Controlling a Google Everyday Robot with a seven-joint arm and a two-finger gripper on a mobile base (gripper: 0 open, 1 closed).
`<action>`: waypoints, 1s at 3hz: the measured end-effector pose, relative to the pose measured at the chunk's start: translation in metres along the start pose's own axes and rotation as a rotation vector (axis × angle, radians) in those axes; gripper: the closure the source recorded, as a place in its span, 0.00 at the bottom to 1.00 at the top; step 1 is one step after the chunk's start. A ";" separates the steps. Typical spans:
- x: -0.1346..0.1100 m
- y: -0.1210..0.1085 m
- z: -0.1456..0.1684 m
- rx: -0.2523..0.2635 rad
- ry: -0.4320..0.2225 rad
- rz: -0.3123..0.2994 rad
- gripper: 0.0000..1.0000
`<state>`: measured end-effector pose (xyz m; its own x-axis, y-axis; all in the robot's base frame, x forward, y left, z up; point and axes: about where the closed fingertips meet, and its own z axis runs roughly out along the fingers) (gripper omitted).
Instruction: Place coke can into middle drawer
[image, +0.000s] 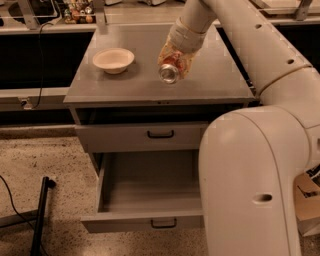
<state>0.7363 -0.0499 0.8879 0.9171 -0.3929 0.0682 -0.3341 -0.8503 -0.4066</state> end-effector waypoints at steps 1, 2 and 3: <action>-0.039 0.004 -0.010 0.115 -0.160 -0.182 1.00; -0.043 -0.003 -0.007 0.153 -0.171 -0.276 1.00; -0.040 -0.008 -0.003 0.167 -0.161 -0.274 1.00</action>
Offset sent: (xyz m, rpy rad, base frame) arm -0.0350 0.0070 0.0042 0.1067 0.0258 0.2104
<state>0.7016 -0.0281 0.8914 0.9946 -0.0865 0.0566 -0.0427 -0.8425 -0.5370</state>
